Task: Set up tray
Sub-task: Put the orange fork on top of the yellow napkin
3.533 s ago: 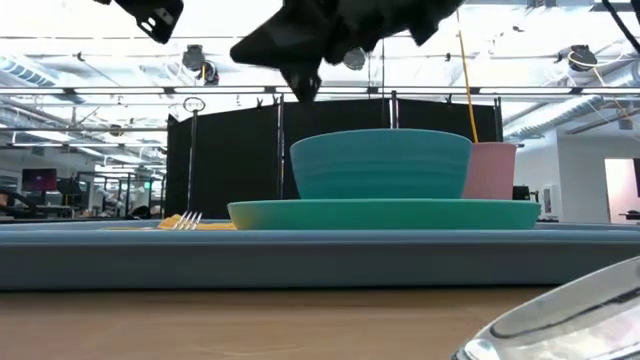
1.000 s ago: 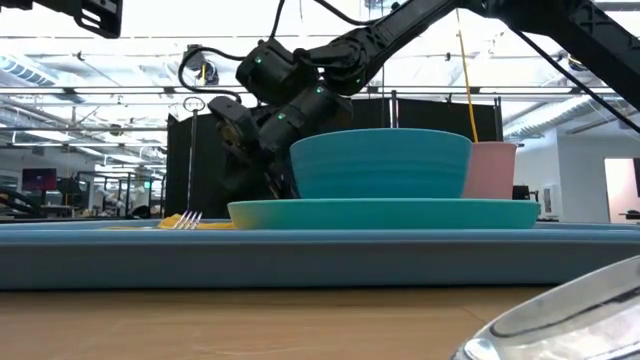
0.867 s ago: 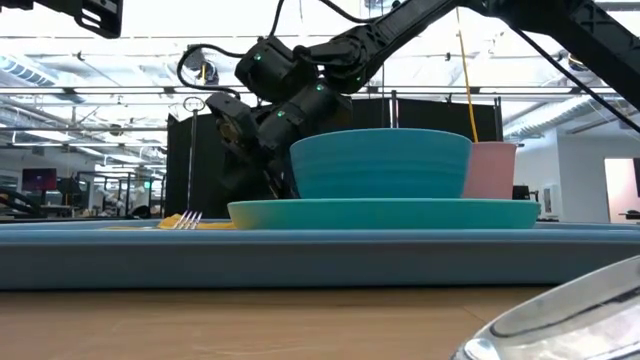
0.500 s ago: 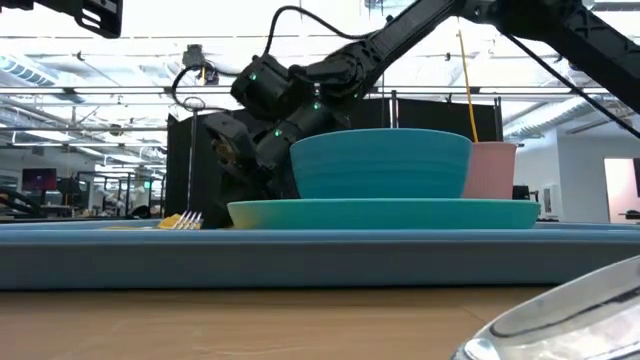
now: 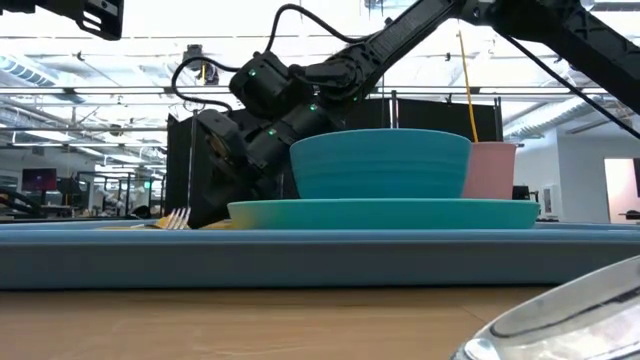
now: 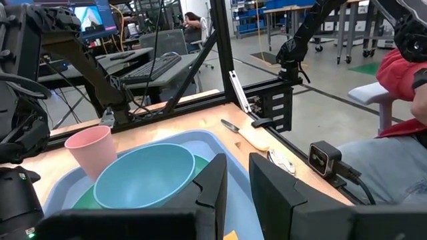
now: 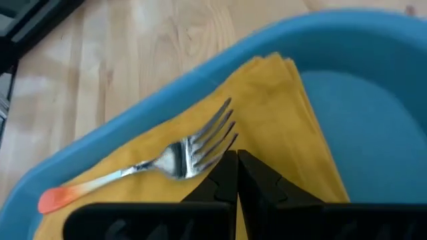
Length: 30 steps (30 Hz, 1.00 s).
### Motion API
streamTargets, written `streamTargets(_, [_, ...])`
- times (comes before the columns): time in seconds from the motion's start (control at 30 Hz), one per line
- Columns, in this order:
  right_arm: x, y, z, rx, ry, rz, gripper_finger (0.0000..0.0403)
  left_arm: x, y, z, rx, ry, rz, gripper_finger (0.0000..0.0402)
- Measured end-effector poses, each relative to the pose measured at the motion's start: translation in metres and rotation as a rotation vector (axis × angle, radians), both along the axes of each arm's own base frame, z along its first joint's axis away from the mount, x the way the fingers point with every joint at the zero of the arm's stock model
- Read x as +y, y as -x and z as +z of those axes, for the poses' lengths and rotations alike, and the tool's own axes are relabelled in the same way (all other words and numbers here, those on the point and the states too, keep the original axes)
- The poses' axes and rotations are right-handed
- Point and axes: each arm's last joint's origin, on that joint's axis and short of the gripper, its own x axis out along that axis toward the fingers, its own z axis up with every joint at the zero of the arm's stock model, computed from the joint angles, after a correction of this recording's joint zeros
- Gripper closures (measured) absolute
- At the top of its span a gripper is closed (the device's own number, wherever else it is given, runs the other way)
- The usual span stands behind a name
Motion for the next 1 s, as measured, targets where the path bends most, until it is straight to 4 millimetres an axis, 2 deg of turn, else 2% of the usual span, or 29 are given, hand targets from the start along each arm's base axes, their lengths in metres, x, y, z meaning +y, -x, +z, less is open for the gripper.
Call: streamTargets(1.0, [0.0009, -0.004, 0.0049, -0.075, 0.011, 0.038, 0.0403, 0.0002, 0.0, -0.0009, 0.007, -0.007, 0.007, 0.0332])
